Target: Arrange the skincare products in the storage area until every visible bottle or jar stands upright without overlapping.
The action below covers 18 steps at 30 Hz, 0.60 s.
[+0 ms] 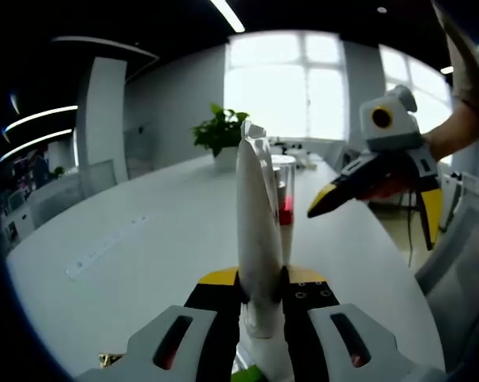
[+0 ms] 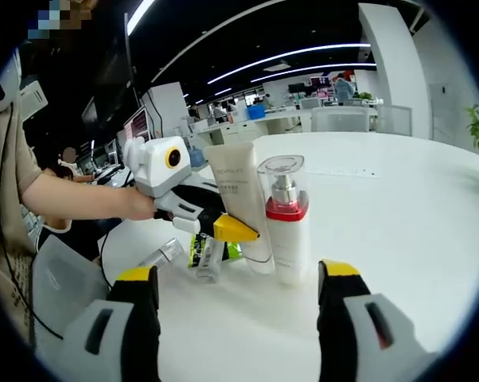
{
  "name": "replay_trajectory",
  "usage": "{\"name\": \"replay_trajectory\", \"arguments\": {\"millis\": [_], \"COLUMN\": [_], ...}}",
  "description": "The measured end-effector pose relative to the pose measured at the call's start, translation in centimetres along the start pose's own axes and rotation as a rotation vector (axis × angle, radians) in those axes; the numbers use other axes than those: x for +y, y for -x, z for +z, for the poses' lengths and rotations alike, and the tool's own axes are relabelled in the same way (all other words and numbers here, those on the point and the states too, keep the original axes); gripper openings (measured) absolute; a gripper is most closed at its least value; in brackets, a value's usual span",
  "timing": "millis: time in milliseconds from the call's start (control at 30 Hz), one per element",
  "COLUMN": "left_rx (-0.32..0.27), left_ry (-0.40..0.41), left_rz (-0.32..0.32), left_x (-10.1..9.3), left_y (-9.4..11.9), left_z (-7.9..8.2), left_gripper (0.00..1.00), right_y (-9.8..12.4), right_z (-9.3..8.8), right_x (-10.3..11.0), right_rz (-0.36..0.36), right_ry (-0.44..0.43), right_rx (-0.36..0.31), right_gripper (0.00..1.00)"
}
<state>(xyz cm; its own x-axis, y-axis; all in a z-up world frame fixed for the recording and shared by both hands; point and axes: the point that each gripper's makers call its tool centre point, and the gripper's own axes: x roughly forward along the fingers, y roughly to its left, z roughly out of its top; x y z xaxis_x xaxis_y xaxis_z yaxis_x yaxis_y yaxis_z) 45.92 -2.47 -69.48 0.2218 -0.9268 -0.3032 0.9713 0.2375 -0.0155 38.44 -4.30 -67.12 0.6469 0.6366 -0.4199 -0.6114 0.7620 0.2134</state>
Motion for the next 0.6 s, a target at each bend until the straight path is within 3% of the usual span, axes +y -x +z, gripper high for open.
{"name": "replay_trajectory", "arguments": {"millis": [600], "left_rx": [0.003], "left_ry": [0.015], "left_rz": [-0.006], "left_x": [0.01], "left_y": [-0.36], "left_z": [0.09], "left_gripper": [0.16], "right_y": [-0.02], "right_z": [-0.35], "right_x": [-0.31], "right_rz": [-0.016], "right_ry": [-0.009], "right_rx": [0.009], "right_gripper": [0.91]}}
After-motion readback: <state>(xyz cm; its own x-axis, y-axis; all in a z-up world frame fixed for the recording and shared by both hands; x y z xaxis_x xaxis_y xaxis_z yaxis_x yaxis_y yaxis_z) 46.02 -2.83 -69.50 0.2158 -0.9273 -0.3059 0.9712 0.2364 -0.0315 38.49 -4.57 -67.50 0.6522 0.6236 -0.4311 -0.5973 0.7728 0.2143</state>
